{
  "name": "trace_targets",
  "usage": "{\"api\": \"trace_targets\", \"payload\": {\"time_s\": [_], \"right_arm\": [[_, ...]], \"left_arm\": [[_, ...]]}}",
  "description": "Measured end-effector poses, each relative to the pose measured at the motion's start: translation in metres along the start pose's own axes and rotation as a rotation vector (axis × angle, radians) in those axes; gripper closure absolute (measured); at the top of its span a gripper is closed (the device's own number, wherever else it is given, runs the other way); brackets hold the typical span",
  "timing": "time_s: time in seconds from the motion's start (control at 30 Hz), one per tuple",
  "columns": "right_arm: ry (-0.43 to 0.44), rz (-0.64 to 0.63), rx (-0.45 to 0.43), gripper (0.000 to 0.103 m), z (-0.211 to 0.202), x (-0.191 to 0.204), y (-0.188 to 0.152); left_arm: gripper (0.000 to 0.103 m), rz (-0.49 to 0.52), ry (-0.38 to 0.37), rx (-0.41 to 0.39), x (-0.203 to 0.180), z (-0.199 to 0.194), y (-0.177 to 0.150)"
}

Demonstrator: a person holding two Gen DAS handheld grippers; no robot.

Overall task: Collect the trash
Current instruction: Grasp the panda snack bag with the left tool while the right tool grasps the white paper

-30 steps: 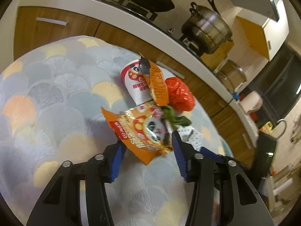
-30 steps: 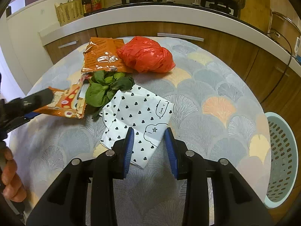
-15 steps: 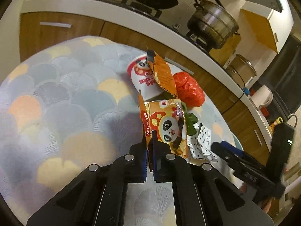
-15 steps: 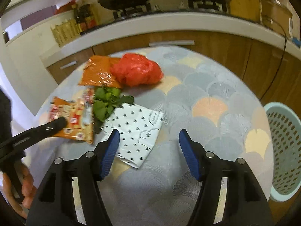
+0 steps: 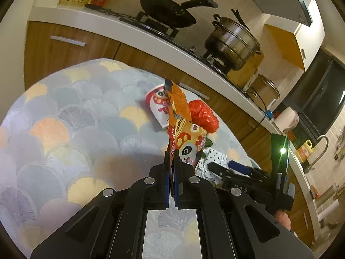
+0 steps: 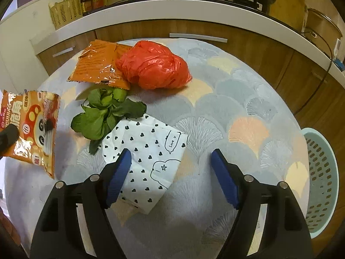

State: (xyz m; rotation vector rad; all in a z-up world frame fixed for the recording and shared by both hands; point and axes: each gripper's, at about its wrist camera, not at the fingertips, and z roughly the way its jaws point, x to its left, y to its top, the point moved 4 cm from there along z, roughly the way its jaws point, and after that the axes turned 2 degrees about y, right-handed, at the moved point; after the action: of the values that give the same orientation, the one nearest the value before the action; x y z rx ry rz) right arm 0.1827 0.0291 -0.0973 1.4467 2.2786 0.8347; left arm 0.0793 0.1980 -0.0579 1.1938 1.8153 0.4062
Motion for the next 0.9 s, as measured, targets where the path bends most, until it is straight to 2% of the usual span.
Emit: {"api": "trace_targets", "payload": {"time_s": [0.07, 0.1, 0.13, 0.17, 0.23, 0.4, 0.7, 0.9], "right_arm": [[0.004, -0.009, 0.0, 0.033, 0.0, 0.001, 0.0], [0.008, -0.015, -0.003, 0.044, 0.0, 0.003, 0.001], [0.034, -0.03, -0.015, 0.07, -0.003, 0.006, 0.0], [0.068, -0.038, -0.017, 0.075, -0.005, 0.01, 0.0], [0.078, -0.059, -0.042, 0.09, -0.013, 0.015, -0.004], [0.134, -0.033, -0.109, 0.097, -0.036, 0.013, -0.012], [0.083, -0.012, -0.222, 0.1, -0.085, -0.001, -0.029], [0.056, 0.025, -0.285, 0.1, -0.117, -0.031, -0.038]], "left_arm": [[0.102, -0.004, 0.002, 0.01, 0.0, 0.002, -0.003], [0.102, -0.002, 0.002, 0.013, -0.002, 0.003, -0.005], [0.102, 0.0, 0.003, 0.013, -0.002, 0.003, -0.006], [0.102, 0.002, 0.005, 0.012, -0.004, 0.002, -0.007], [0.102, 0.002, 0.002, 0.009, -0.006, -0.001, -0.008], [0.102, 0.01, -0.004, 0.002, -0.013, -0.006, -0.01], [0.102, 0.041, -0.03, 0.007, -0.039, -0.009, -0.017], [0.102, 0.082, -0.059, 0.018, -0.067, -0.003, -0.019]]}}
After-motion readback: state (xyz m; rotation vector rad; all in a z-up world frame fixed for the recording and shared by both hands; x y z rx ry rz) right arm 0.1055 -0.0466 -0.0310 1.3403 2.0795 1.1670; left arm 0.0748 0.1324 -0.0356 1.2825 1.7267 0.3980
